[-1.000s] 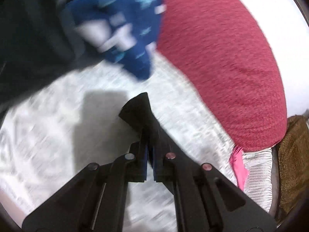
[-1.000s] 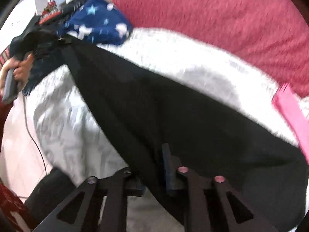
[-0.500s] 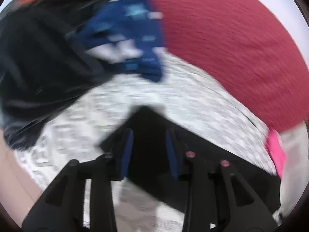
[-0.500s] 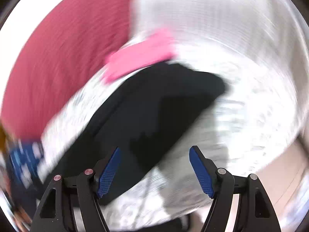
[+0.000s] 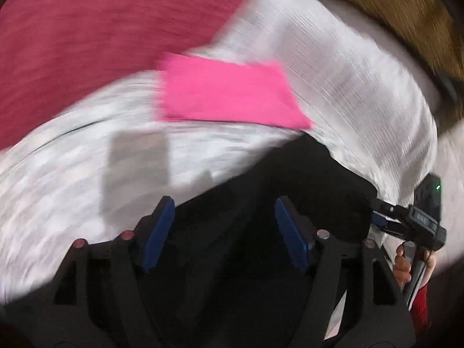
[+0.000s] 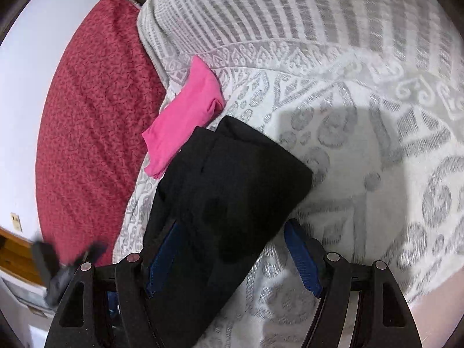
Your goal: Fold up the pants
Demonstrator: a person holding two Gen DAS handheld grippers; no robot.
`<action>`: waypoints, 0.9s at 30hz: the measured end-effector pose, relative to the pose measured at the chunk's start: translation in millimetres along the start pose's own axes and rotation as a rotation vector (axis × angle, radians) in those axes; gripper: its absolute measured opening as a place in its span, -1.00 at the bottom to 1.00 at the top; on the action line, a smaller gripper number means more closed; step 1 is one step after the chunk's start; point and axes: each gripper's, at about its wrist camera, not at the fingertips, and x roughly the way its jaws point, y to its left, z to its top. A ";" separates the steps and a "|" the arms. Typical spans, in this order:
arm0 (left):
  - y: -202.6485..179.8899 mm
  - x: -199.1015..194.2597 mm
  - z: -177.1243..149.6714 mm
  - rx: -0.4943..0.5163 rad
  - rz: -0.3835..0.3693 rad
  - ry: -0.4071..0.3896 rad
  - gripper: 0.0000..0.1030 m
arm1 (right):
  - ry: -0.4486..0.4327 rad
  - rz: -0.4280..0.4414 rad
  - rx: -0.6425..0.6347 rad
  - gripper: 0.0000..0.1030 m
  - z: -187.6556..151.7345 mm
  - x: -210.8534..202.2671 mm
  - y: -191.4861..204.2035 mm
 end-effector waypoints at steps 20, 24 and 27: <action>-121.0 113.3 62.8 0.434 -0.179 0.164 -0.62 | -0.037 0.010 -0.029 0.46 4.5 -12.0 -13.5; -128.5 113.9 61.8 0.469 -0.150 0.185 -0.54 | -0.048 -0.010 -0.003 0.59 9.4 -8.3 -11.2; -123.2 128.5 64.9 0.444 -0.151 0.236 0.29 | -0.051 -0.029 -0.012 0.60 9.5 -7.2 -7.1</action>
